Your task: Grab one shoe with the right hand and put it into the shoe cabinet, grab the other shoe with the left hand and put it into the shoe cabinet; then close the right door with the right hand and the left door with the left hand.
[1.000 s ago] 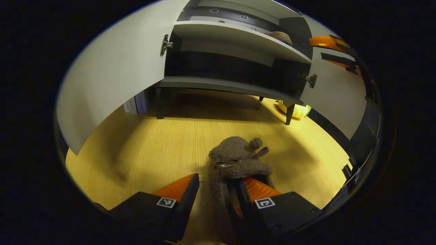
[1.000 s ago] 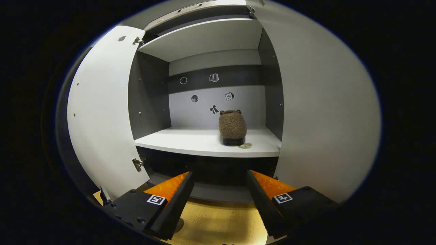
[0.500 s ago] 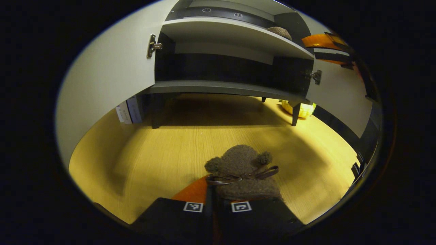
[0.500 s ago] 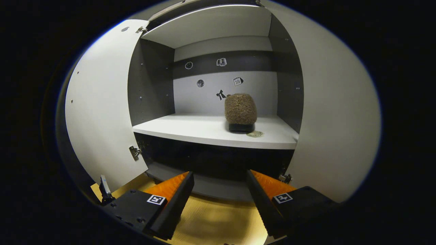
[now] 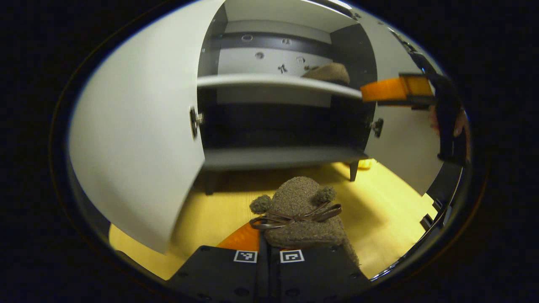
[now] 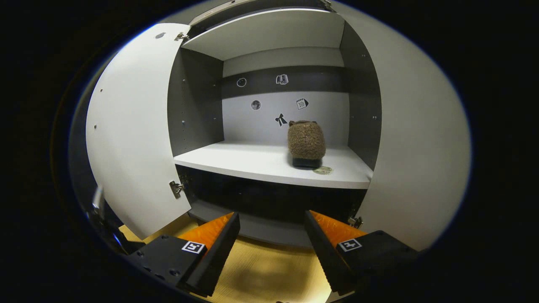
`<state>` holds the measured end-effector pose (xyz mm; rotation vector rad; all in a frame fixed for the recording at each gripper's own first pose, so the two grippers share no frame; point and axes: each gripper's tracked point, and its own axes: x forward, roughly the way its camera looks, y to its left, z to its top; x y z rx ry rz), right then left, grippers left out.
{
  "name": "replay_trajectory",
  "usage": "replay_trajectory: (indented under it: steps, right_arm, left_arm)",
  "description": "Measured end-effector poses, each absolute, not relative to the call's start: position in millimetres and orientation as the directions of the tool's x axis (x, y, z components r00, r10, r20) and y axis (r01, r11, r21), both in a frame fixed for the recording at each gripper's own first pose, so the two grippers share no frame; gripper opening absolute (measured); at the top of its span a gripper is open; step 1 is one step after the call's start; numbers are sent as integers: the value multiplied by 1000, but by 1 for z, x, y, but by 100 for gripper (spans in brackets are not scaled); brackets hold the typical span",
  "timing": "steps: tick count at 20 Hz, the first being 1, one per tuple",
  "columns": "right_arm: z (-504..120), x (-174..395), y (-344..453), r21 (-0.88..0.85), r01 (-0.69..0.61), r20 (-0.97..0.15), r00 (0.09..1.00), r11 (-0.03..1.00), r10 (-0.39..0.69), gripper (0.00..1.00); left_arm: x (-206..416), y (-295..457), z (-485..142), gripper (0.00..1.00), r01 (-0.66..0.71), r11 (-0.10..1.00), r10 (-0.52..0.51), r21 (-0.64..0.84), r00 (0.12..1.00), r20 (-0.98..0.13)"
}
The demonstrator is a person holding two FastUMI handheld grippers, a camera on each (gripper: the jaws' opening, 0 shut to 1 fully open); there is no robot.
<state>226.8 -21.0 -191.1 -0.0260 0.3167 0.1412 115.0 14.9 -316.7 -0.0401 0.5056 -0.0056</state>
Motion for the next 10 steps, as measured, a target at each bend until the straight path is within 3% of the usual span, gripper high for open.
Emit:
replay_trajectory:
  steps: [4,10]
  right_arm:
    - [-166,221,-16,-34,-156,-285,948,987,140,99]
    - [-125,223,-9,-2,-164,-235,959,986,159,99]
  left_arm:
    - [144,43,-214,5,-49,997,69,63,918,-389]
    - [202,64,-92,5,-102,994,106,32,967,-230]
